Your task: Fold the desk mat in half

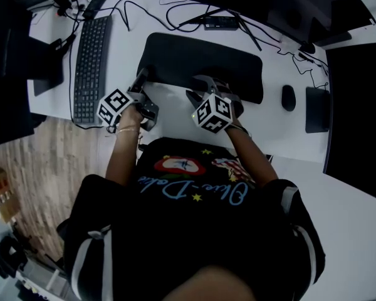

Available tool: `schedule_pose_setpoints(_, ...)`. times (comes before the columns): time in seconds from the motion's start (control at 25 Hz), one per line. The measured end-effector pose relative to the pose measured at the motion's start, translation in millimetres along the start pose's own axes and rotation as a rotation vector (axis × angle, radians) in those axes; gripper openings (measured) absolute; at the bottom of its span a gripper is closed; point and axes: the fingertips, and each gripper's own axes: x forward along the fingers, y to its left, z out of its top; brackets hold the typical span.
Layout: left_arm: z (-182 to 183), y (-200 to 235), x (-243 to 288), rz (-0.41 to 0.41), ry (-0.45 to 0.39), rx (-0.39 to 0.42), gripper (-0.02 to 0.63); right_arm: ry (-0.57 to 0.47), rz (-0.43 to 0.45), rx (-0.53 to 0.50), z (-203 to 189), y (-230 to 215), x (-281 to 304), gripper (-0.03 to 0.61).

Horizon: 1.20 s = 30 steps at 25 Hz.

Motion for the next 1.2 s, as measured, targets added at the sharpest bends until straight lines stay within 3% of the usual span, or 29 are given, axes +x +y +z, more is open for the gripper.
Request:
schedule_pose_setpoints(0.16, 1, 4, 3, 0.058, -0.004, 0.008, 0.198, 0.026, 0.043, -0.003, -6, 6, 6, 0.167)
schedule_pose_setpoints(0.32, 1, -1, 3, 0.021, -0.002, 0.012, 0.096, 0.057, 0.080, -0.005, -11, 10, 12, 0.161)
schedule_pose_setpoints(0.44, 3, -12, 5, -0.018, 0.009, 0.062, 0.039, 0.067, 0.092, 0.003, -14, 11, 15, 0.155)
schedule_pose_setpoints(0.72, 0, -69, 2, -0.161, 0.048, 0.193, 0.031, 0.072, 0.079, 0.022, -14, 11, 15, 0.155)
schedule_pose_setpoints(1.0, -29, -145, 7, -0.354, 0.162, 0.376, 0.031, 0.069, 0.010, 0.028, -11, 8, 13, 0.156)
schedule_pose_setpoints(1.12, -39, -167, 12, -0.421, 0.194, 0.457, 0.031, 0.044, -0.036, 0.071, -8, 3, 10, 0.166)
schedule_pose_setpoints(1.2, -47, -182, 14, -0.481, 0.213, 0.474, 0.031, 0.005, -0.050, 0.153, -7, -1, 4, 0.180)
